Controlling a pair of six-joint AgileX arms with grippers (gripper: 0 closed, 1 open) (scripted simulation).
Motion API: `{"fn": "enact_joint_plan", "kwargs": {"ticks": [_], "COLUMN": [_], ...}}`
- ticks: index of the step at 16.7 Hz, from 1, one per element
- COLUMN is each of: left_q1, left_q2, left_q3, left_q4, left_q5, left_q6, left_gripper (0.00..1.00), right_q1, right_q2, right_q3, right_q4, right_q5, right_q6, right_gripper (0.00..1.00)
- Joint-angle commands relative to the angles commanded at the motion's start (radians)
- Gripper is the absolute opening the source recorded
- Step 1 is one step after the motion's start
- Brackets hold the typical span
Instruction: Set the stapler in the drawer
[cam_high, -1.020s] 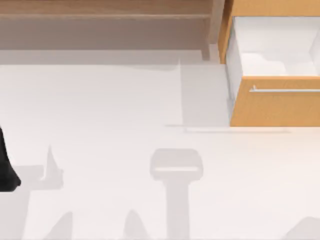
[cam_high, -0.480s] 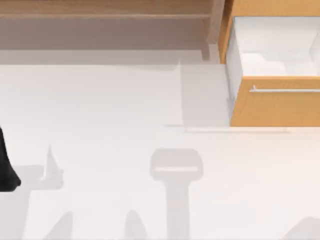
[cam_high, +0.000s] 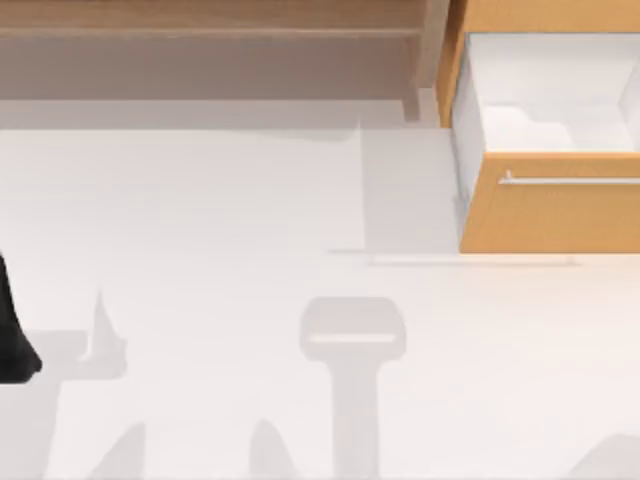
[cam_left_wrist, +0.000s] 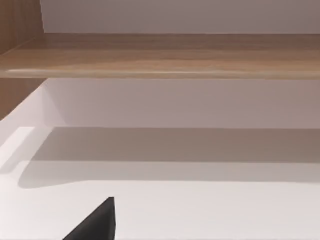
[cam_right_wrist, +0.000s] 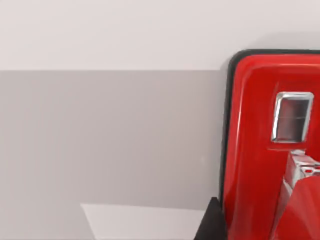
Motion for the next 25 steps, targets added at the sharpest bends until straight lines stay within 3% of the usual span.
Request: {"fn": "enact_joint_plan", "kwargs": {"ticks": [16, 25], "left_q1": [0.000, 0.000], "left_q2": [0.000, 0.000], "left_q3": [0.000, 0.000], "left_q4": [0.000, 0.000], "left_q5": [0.000, 0.000], "left_q6": [0.000, 0.000], "left_gripper": [1.00, 1.00], "right_q1": [0.004, 0.137], "right_q2": [-0.084, -0.105], "right_q3": [0.088, 0.508], "right_q4": [-0.132, -0.159], "right_q5": [0.005, 0.092], "right_q6": [0.003, 0.043], "right_gripper": [0.00, 0.00]}}
